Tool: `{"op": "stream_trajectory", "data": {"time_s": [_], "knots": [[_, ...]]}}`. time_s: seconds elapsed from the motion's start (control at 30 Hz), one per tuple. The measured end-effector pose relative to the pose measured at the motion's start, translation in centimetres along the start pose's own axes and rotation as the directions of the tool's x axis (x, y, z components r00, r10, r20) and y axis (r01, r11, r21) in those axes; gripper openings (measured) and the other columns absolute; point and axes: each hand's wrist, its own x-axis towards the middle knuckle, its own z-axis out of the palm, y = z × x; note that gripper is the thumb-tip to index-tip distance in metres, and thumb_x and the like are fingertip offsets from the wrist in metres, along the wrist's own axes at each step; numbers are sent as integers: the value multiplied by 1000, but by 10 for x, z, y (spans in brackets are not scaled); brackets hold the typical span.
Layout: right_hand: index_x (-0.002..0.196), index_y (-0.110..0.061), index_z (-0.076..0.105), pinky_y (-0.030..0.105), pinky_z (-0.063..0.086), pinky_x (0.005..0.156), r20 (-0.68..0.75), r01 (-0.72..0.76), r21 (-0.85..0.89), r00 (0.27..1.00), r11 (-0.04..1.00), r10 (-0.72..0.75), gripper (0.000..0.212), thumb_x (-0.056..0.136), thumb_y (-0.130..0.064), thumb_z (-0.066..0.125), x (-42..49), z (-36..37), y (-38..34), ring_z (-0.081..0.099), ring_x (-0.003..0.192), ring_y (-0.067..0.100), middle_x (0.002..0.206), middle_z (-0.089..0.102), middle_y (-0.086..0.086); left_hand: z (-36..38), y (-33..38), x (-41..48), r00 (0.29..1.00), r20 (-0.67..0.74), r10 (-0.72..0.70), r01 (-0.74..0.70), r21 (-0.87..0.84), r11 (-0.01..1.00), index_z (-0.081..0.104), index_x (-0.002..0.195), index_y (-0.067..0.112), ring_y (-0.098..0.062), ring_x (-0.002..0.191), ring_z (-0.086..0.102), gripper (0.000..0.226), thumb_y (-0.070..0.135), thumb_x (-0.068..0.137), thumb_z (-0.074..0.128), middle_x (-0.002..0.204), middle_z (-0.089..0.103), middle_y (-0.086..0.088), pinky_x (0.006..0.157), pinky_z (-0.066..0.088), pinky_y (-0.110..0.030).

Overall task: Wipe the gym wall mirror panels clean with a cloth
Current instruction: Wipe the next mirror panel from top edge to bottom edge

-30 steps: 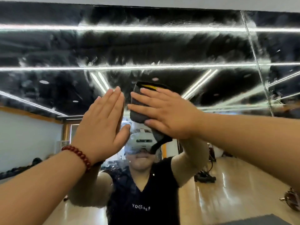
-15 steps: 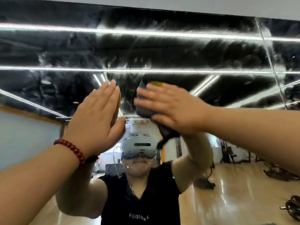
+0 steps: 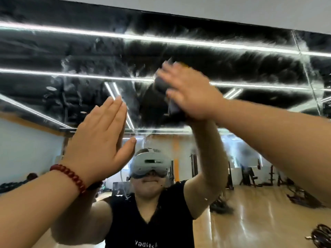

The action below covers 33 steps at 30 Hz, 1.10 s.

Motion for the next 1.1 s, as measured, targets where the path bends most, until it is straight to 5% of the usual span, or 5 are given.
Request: {"op": "stream_trajectory", "data": {"time_s": [0.1, 0.4, 0.6, 0.83, 1.1], "knots": [[157, -27, 19, 37, 8, 120, 2, -207, -65, 978, 976, 207, 54, 106, -39, 30, 34, -1, 3, 9, 153, 22, 166, 11, 1, 2, 0, 0, 1000, -27, 11, -11, -27, 1000, 31, 151, 0, -26, 148, 22, 76, 49, 94, 31, 159, 25, -15, 120, 7, -35], [150, -25, 41, 34, 8, 120, 152, 439, 6, 888, 898, -435, 54, 101, -43, 31, -65, 18, -51, 23, 149, 19, 159, 32, -2, -1, -2, -10, 999, -34, 19, -22, -71, 997, 32, 149, -4, -29, 147, 22, 73, 36, 88, 33, 157, 28, -21, 120, 4, -32], [155, -19, 30, 45, 13, 121, 17, -170, -29, 985, 985, 170, 66, 94, -44, 25, -16, -6, 9, 18, 151, 32, 162, 23, 9, 0, 13, -20, 1000, -7, 12, -13, -93, 996, 22, 153, -1, -26, 151, 9, 75, 43, 93, 26, 162, 16, -17, 122, 3, -38], [153, -25, 35, 43, 15, 122, 172, 453, 8, 878, 891, -448, 52, 103, -40, 34, -130, 31, -77, 19, 151, 21, 162, 27, 0, 9, 39, -48, 994, -1, 112, -112, -117, 987, 28, 151, -4, -29, 148, 18, 72, 40, 93, 32, 159, 22, -20, 121, 2, -34], [152, -16, 36, 52, 21, 120, -11, -29, -76, 1000, 997, 28, 62, 98, -43, 28, -76, 25, -31, 26, 148, 33, 159, 31, 11, 11, 44, -51, 994, -19, 107, -108, -86, 990, 30, 150, -6, -31, 148, 17, 72, 39, 93, 31, 159, 23, -22, 121, 3, -37]]}}
